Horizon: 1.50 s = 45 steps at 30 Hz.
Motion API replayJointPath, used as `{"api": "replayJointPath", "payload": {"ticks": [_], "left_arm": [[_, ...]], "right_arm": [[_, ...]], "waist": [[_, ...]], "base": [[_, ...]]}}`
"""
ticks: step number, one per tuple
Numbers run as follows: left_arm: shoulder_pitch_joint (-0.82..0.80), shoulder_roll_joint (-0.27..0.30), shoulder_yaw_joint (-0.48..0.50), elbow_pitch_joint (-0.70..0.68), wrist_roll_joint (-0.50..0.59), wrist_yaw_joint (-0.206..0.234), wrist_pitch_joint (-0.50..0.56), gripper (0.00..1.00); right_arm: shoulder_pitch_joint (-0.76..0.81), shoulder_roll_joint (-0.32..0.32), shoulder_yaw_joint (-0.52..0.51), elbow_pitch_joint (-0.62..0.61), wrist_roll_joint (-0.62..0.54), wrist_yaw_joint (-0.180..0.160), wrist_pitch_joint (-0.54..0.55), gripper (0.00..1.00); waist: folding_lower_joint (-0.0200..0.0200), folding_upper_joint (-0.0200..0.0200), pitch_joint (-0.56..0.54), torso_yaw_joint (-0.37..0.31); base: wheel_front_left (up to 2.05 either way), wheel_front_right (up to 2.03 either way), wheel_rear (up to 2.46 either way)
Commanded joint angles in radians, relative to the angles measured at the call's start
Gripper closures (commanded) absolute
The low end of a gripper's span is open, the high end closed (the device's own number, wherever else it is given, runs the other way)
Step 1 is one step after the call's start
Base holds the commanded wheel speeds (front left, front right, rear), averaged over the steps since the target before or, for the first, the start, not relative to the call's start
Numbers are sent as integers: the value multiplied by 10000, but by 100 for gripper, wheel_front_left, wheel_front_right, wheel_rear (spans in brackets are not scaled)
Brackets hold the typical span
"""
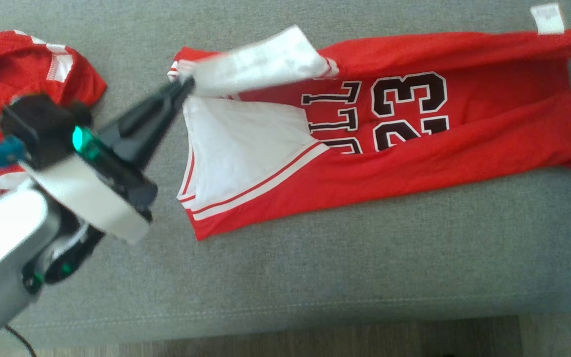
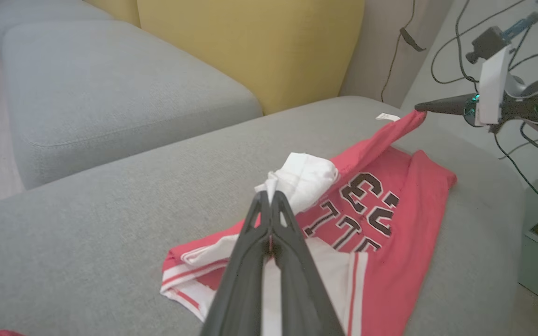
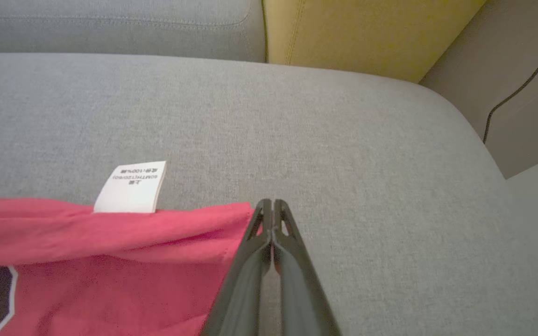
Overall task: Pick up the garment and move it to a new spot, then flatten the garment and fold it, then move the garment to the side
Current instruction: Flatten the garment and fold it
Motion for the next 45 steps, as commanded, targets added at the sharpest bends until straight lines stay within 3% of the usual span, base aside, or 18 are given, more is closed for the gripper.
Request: {"api": "replayJointPath", "payload": {"ticks": [1, 14, 23, 24, 25, 26, 30, 35, 36, 39, 45], "left_arm": [[-73, 564, 420, -313, 117, 67, -15, 100], [783, 907, -372, -1064, 466, 558, 483, 100], [1290, 47, -854, -82, 385, 752, 529, 100], [1299, -59, -882, 102, 487, 816, 486, 91], [1346, -187, -867, 282, 509, 908, 424, 55], [1421, -328, -826, 454, 477, 1023, 361, 0], [1821, -807, -545, 950, 474, 1446, 86, 0], [2906, -1457, 884, 1029, 777, 2631, -51, 0], [2906, -1457, 884, 1029, 777, 2631, -51, 0], [3993, -1942, 2097, 781, 1355, 3200, -56, 0], [5723, -3004, 3666, 550, 2968, 3623, -58, 0]], "right_arm": [[230, -175, 81, -548, 68, 33, 145, 100], [1669, -264, 29, -1371, 247, 33, 749, 100], [1569, 146, 238, -449, -24, 33, 702, 100], [1532, 181, 237, -344, -66, 33, 604, 59], [1501, 221, 209, -273, -135, 33, 444, 33], [1490, 255, 185, -226, -236, 33, 224, 0], [1570, 460, -12, -225, -785, 33, -1260, 0], [2120, 1375, -420, -91, -1381, 33, -3305, 0], [2120, 1375, -420, -91, -1381, 33, -3305, 0], [2415, 1890, -370, 212, -1309, 33, -3945, 0], [2424, 2261, -825, 1327, -872, 33, -4718, 0]], "waist": [[0, -1, -6, 5], [0, -1, -142, 6], [0, -1, -53, -18], [0, -1, -83, -18], [0, -1, -127, -18], [0, -1, -190, -15], [0, -1, -651, -33], [0, -1, -1390, -49], [0, -1, -1390, -49], [0, -1, -1801, -46], [0, -1, -2433, 394]], "base": [[0, 0, 0], [0, 0, 0], [0, 0, 0], [0, 0, 0], [0, 0, 0], [0, 0, 0], [0, 0, 0], [0, 0, 0], [0, 0, 0], [0, 0, 0], [0, 0, 0]]}}
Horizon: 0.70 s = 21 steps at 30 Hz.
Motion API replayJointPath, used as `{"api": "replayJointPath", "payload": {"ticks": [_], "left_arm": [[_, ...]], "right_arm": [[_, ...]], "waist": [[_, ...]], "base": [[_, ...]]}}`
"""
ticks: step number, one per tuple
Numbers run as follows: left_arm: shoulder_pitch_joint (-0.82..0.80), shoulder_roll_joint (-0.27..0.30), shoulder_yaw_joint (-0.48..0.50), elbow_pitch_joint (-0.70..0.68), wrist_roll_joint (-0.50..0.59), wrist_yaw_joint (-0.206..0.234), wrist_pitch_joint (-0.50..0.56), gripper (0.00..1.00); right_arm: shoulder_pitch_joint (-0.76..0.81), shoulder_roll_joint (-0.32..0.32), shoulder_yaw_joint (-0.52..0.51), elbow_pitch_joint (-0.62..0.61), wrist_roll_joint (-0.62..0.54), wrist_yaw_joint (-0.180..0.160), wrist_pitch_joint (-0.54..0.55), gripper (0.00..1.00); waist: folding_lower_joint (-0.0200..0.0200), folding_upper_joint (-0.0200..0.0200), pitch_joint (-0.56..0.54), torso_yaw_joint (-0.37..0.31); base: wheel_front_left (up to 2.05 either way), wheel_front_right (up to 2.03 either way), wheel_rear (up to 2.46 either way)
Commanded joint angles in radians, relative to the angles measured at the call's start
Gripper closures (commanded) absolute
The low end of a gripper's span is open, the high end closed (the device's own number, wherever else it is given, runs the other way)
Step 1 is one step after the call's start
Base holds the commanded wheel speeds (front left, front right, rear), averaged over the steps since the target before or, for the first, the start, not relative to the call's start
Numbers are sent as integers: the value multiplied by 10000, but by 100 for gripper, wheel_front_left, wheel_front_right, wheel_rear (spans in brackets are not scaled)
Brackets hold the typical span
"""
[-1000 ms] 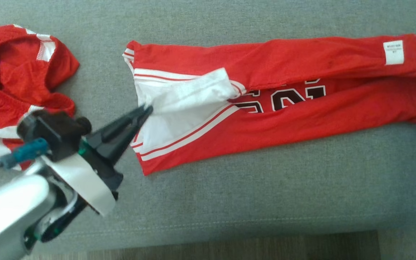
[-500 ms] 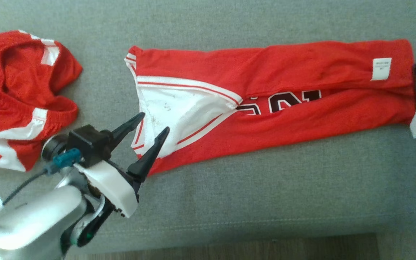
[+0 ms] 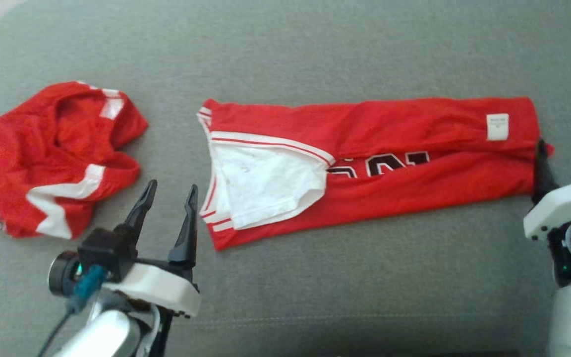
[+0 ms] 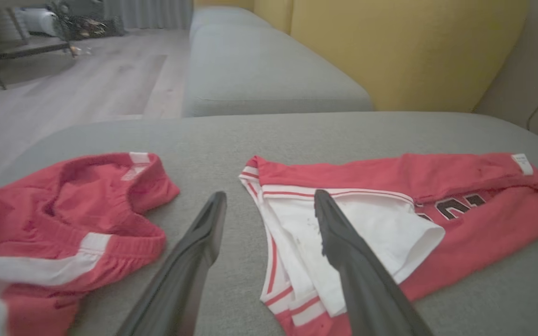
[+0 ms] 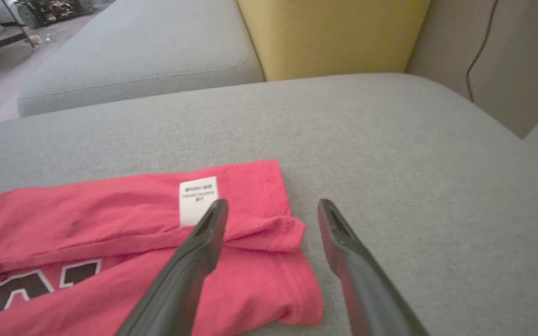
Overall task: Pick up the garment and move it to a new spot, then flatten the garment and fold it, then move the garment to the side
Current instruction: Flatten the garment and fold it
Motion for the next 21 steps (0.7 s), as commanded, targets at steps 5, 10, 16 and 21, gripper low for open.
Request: {"api": "replayJointPath", "payload": {"ticks": [5, 10, 16, 21], "left_arm": [[615, -929, 1491, -604, 1960, 341, -119, 0], [1180, -1786, 1984, -756, 3266, 214, -119, 0], [1689, -2319, 2456, -519, 3742, -316, -119, 0], [1884, -2508, 2839, -181, 3933, -813, -120, 0]], "right_arm": [[-580, -182, -674, 779, -37, 35, -189, 0], [-1059, -582, -1907, 1825, -821, 35, 93, 0], [-1438, -954, -2271, 3023, -1674, 35, 592, 0], [-1673, -1004, -2528, 3869, -2363, 35, 857, 0]], "waist": [[1, -1, -428, 857], [1, -1, -521, 1465], [1, -1, -605, 1804], [1, -1, -694, 1796]], "base": [[0, 0, 0], [0, 0, 0], [0, 0, 0], [0, 0, 0]]}}
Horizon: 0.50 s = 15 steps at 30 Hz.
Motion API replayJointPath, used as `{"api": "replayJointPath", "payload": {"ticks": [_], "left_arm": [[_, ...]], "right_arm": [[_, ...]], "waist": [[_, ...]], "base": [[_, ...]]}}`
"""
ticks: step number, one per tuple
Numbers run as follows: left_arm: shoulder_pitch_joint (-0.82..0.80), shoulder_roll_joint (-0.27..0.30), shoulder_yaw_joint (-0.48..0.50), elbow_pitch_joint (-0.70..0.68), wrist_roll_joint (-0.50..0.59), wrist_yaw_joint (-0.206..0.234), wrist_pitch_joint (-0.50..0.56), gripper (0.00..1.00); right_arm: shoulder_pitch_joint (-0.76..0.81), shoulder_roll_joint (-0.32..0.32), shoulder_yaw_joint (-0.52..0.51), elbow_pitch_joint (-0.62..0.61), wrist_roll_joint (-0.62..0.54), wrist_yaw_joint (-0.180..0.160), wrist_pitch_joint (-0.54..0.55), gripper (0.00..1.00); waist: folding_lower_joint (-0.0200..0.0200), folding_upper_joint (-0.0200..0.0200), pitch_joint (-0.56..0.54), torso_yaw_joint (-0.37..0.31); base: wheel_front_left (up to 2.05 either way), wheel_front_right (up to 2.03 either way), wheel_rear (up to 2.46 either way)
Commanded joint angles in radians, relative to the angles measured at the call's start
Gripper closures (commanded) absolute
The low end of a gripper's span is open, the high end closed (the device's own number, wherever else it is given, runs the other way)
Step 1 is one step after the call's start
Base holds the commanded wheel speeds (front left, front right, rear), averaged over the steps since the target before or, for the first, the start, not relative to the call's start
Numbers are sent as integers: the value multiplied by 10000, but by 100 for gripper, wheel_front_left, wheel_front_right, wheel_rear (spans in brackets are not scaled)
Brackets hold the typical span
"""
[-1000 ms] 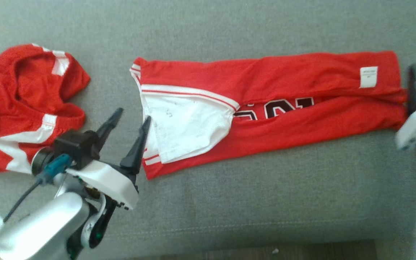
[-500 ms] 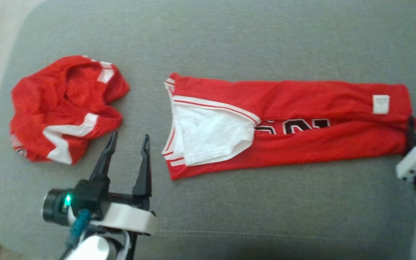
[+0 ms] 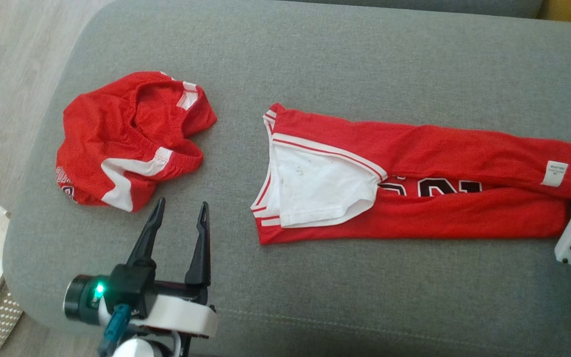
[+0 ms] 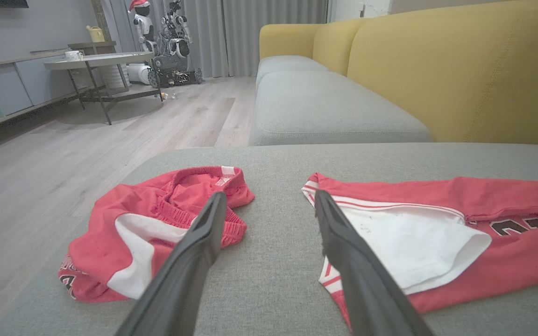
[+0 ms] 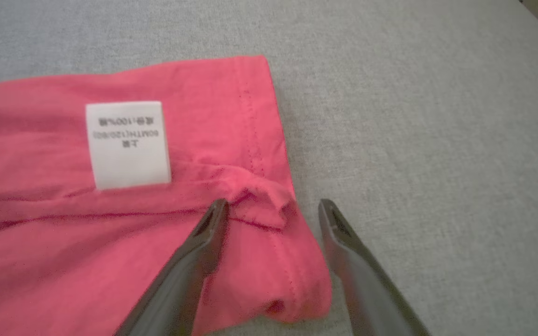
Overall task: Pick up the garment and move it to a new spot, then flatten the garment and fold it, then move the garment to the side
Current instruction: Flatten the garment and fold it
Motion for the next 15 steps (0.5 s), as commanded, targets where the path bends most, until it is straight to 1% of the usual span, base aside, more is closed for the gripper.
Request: {"api": "replayJointPath", "payload": {"ticks": [1, 7, 12, 15], "left_arm": [[-219, -11, 500, -252, 198, -120, -74, 0], [-79, -241, 781, -135, 559, -561, -74, 0], [-35, -343, 895, -132, 789, -827, -74, 0], [-56, -382, 932, -119, 879, -912, -74, 0]], "right_arm": [[-374, -133, 77, -114, -229, 35, 9, 0], [-783, 47, -605, 630, -967, 35, -21, 0], [-1126, -23, -941, 1194, -1195, 35, 92, 0], [-1258, -81, -1038, 1356, -1275, 35, 100, 0]], "waist": [[1, 0, -44, -30], [1, 0, -149, -128], [1, 0, -34, -60], [1, 0, 50, -18]], "base": [[0, 0, 0], [0, 0, 0], [0, 0, 0], [0, 0, 0]]}}
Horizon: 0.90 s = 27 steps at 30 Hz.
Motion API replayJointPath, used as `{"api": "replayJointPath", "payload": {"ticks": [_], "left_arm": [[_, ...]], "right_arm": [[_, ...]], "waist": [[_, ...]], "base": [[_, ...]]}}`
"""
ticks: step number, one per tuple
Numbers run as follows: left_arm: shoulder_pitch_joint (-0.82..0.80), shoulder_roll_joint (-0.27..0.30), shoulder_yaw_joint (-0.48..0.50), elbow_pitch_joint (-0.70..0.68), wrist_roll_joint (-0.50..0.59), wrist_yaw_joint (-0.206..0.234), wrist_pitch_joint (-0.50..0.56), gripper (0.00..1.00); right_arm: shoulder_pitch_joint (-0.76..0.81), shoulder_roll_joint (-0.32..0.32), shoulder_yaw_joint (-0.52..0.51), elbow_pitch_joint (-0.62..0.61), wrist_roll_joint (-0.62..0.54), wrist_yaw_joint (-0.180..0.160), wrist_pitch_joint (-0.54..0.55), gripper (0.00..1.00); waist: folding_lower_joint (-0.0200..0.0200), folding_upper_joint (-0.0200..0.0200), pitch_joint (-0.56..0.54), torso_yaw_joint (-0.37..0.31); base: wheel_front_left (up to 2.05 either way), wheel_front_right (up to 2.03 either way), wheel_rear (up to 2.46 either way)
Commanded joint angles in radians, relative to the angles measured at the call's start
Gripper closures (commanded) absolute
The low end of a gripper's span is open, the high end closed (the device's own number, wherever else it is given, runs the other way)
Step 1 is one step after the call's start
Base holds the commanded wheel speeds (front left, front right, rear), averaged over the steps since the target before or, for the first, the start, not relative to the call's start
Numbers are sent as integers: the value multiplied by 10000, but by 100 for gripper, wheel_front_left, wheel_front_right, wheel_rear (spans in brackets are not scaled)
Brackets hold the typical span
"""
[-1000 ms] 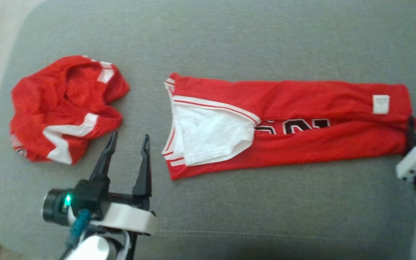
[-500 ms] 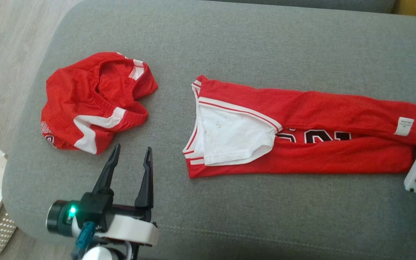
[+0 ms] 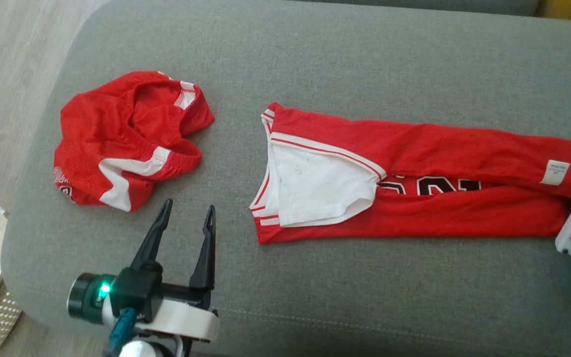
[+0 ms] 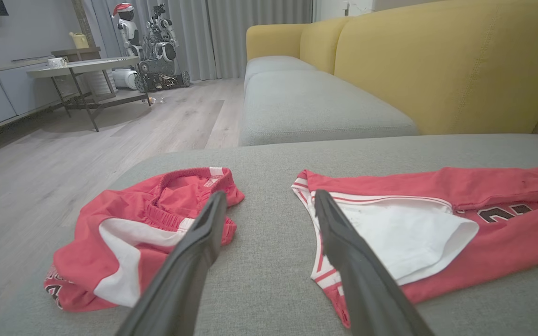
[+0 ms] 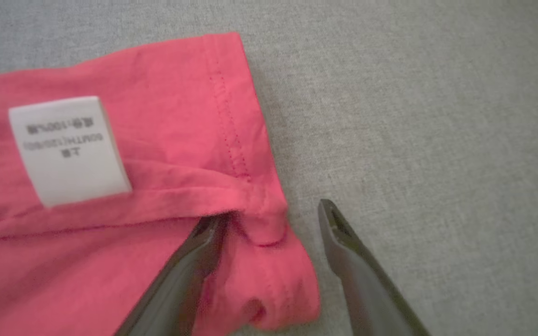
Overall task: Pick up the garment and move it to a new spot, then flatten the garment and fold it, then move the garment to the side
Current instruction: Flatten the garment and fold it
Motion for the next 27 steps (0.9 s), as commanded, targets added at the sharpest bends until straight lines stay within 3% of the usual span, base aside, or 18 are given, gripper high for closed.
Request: {"api": "replayJointPath", "payload": {"ticks": [1, 2, 3, 4, 5, 9, 15, 22, 27], "left_arm": [[-277, 14, 452, -279, 84, -53, -74, 0], [-284, -9, 473, -261, 114, -95, -74, 0], [-289, -38, 492, -238, 137, -136, -74, 0], [-292, -66, 509, -209, 154, -180, -74, 0], [-295, -96, 527, -184, 175, -219, -74, 0], [-264, -220, 625, -119, 246, -328, -74, 0], [-137, -329, 825, -141, 389, -400, -74, 0], [-96, -279, 1016, -208, 539, -524, -74, 0], [-323, -326, 1039, -186, 623, -674, -74, 0]], "right_arm": [[-269, -75, 216, -94, -123, 35, 39, 0], [-316, -83, 195, 19, -148, 35, 73, 8], [-355, -87, 184, 128, -162, 35, 99, 32], [-384, -93, 210, 242, -185, 35, 128, 82], [-404, -87, 256, 383, -179, 35, 190, 100], [-481, -92, 444, 670, -6, 35, 250, 100], [-466, -409, 721, -73, -254, 35, -263, 100], [-421, -687, 1327, -2269, -1429, 35, -170, 100], [-577, -468, 1821, -3498, -795, 35, -184, 100]], "waist": [[1, -1, 49, 32], [1, -1, 81, 44], [1, -1, 107, 54], [1, -1, 123, 61], [1, -1, 130, 63], [1, -1, 110, -4], [1, -1, -10, -391], [1, -1, 298, -1174], [1, -1, 591, -1523]], "base": [[0, 0, 0], [0, 0, 0], [0, 0, 0], [0, 0, 0], [0, 0, 0], [0, 0, 0], [0, 0, 0], [0, 0, 0], [0, 0, 0]]}}
